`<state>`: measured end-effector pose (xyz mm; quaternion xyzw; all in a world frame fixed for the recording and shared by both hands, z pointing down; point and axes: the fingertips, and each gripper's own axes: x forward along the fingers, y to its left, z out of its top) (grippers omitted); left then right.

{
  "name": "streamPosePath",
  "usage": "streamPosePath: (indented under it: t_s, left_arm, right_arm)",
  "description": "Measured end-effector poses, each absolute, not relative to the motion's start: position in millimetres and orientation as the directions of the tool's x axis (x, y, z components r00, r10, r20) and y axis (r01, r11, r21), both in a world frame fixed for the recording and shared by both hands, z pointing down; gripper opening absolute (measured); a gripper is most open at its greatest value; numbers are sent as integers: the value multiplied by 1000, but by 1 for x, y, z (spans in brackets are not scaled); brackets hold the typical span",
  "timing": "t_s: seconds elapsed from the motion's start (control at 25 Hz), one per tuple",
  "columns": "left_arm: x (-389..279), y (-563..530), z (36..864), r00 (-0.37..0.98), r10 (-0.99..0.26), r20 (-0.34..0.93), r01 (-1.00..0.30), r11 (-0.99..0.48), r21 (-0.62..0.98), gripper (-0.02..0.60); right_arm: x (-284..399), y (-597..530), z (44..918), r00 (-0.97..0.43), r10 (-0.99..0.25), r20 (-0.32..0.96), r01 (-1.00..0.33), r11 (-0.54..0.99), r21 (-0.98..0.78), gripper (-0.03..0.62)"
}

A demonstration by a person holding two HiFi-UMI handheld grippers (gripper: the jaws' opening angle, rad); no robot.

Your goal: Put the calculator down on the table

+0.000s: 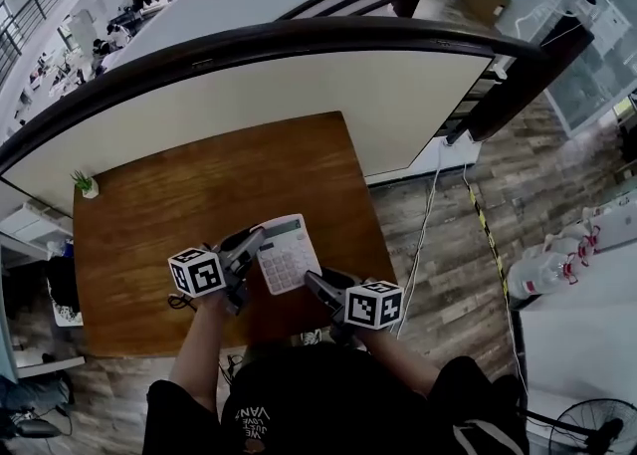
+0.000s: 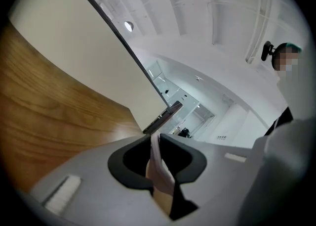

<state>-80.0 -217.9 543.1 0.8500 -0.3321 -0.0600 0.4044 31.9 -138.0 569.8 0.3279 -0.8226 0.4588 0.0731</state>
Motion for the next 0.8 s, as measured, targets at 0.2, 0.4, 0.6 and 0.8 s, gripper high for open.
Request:
streamPosePath:
  t_s: [0.2, 0.4, 0.6, 0.8]
  left_arm:
    - [-83, -247, 554, 783, -599, 168, -506, -457, 731, 61]
    - [-91, -279, 567, 795, -580, 179, -509, -477, 717, 61]
    - [-91, -306, 577, 812, -554, 184, -500, -497, 709, 61]
    - [-93, -332, 589, 806, -559, 195, -521, -513, 682, 61]
  right_arm:
    - [28, -166, 579, -752, -487, 445, -634, 348, -691, 142]
    - [17, -194, 593, -736, -500, 456, -649, 330, -686, 143]
    - [15, -220, 604, -719, -510, 472, -666, 311, -678, 143]
    - [11, -246, 617, -694, -526, 491, -691, 297, -659, 143]
